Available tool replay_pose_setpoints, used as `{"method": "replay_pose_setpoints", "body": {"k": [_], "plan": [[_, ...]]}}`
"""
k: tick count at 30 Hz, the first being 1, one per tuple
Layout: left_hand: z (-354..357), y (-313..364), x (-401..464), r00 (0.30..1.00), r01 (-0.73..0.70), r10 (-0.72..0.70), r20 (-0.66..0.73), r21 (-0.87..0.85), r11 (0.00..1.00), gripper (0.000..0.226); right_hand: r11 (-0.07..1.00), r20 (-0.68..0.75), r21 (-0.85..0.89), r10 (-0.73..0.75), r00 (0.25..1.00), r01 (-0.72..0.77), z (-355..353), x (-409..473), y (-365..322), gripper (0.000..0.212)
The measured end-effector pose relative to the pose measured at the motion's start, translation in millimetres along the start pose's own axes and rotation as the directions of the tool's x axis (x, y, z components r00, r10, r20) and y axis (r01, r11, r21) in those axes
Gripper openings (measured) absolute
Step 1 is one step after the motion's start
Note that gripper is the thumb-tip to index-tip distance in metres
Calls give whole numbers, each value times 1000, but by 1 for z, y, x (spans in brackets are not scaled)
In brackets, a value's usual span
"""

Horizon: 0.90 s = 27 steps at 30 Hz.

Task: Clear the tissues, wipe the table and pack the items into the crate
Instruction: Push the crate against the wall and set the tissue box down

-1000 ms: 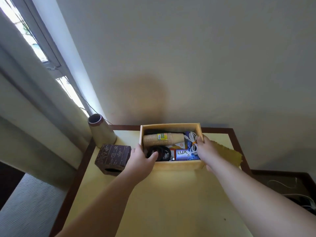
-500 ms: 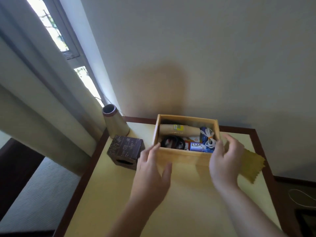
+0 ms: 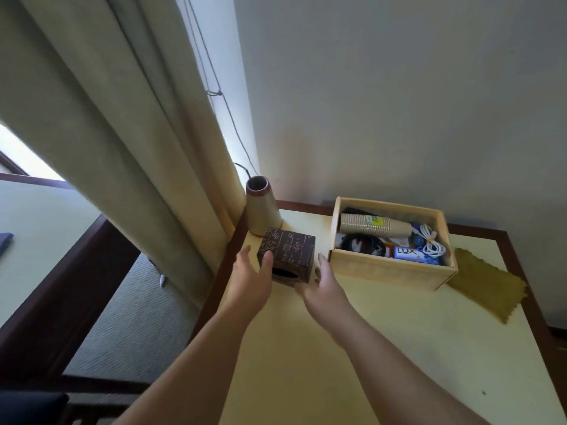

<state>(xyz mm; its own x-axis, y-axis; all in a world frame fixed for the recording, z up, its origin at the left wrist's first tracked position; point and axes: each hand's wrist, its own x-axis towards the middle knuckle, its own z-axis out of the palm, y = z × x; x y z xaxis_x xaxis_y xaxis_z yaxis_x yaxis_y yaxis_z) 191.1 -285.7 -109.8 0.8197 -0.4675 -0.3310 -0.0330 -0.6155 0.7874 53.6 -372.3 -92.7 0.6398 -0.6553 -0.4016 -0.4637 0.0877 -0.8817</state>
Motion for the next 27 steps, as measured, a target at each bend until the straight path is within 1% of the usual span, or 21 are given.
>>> {"method": "replay_pose_setpoints", "body": {"k": [2, 3, 6, 9, 11, 13, 17, 20, 24, 27], "plan": [[-6, 3, 5, 994, -26, 25, 109, 12, 1000, 53, 1000, -4, 26, -6, 1000, 6, 7, 4, -7, 74], [-8, 2, 4, 990, -43, 42, 134, 8, 999, 49, 1000, -30, 26, -12, 999, 13, 11, 4, -8, 72], [-17, -6, -10, 985, -98, 98, 144, -8, 995, 42, 1000, -150, 12, -18, 988, 20, 22, -9, -8, 67], [-24, -17, -37, 980, -145, 155, 125, -84, 986, 41, 999, -256, -31, -49, 965, 43, 30, -31, -1, 72], [-27, -25, -58, 977, -153, 172, 128, -147, 977, 43, 997, -304, -43, -67, 950, 56, 36, -46, 9, 76], [-27, -34, -77, 978, -131, 159, 132, -201, 971, 44, 998, -333, -49, -63, 941, 49, 42, -61, 19, 79], [-25, -52, -102, 991, -81, 103, 86, -228, 970, 45, 997, -350, -72, -41, 936, 17, 52, -82, 31, 82], [-23, -60, -109, 996, -47, 63, 64, -223, 974, 48, 997, -348, -79, -20, 937, -8, 56, -85, 38, 78], [-19, -63, -105, 995, -43, 58, 84, -174, 984, 50, 996, -310, -85, 3, 951, -31, 55, -78, 39, 75], [-18, -64, -98, 991, -56, 70, 114, -125, 991, 51, 992, -268, -125, -22, 963, -12, 53, -75, 40, 76]]}}
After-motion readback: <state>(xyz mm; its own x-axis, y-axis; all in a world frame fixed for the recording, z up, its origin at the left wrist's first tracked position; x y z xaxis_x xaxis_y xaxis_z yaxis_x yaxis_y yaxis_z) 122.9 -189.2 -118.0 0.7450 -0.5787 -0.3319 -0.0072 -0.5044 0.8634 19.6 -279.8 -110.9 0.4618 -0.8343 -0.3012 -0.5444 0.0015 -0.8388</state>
